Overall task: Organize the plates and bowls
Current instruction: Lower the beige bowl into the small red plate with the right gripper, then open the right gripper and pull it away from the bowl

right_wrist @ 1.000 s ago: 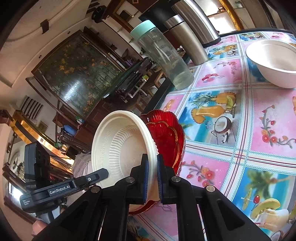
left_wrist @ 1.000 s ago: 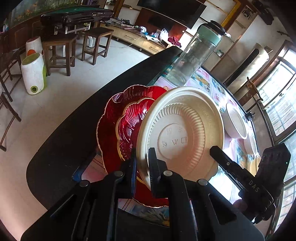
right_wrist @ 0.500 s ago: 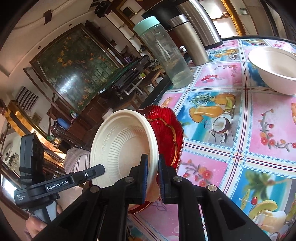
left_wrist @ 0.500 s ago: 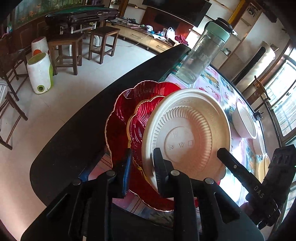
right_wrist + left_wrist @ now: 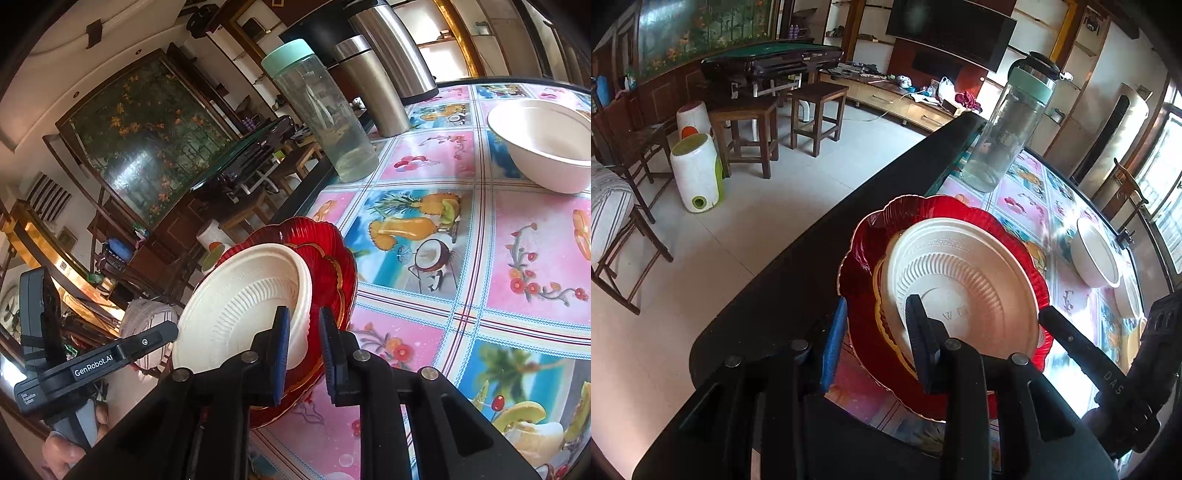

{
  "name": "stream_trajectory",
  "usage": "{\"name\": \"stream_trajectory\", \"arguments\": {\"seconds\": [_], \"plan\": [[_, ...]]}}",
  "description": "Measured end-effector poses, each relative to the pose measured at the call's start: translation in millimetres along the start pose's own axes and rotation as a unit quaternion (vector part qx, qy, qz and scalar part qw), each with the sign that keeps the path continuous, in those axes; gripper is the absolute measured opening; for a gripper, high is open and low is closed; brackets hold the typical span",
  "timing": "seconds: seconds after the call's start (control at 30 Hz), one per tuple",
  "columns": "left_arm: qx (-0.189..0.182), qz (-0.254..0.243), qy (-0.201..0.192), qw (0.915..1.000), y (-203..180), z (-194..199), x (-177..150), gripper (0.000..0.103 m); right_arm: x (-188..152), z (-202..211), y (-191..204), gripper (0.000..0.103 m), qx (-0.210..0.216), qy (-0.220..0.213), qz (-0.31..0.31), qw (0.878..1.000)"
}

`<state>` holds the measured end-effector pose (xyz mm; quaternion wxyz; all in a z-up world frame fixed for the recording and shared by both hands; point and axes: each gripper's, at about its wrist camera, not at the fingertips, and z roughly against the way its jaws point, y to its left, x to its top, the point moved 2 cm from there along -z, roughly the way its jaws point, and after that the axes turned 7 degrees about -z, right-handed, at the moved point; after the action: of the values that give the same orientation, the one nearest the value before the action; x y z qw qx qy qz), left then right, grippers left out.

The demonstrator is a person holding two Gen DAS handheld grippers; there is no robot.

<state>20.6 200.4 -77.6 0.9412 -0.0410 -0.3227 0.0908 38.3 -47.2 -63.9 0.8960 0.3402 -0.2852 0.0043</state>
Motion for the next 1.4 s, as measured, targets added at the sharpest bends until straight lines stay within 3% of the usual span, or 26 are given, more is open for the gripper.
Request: {"name": "stream_trajectory", "arguments": {"seconds": [0.33, 0.47, 0.7, 0.87, 1.33, 1.4], "plan": [[0.008, 0.001, -0.002, 1.0000, 1.0, 2.1, 2.3, 0.031, 0.7, 2.8, -1.0, 0.018, 0.003, -0.004, -0.006, 1.000], [0.015, -0.007, -0.009, 0.9998, -5.7, 5.4, 2.5, 0.031, 3.2, 12.5, -5.2, 0.027, 0.014, -0.021, -0.021, 0.999], [0.030, -0.026, -0.026, 0.9989, -20.0, 14.8, 4.0, 0.031, 8.2, 20.2, -14.3, 0.027, 0.028, -0.025, -0.048, 0.998], [0.036, -0.035, -0.033, 0.9982, -30.9, 18.8, 3.4, 0.046, 8.0, 23.6, -16.2, 0.027, 0.035, -0.025, -0.054, 0.998], [0.038, -0.098, -0.045, 0.9934, -78.0, 30.2, -0.6, 0.046, 13.3, 43.4, -32.2, 0.030, 0.050, -0.040, -0.074, 0.995], [0.035, -0.109, -0.046, 0.9924, -87.3, 32.0, -1.4, 0.052, 14.6, 50.9, -37.8, 0.032, 0.047, -0.048, -0.077, 0.995]]}}
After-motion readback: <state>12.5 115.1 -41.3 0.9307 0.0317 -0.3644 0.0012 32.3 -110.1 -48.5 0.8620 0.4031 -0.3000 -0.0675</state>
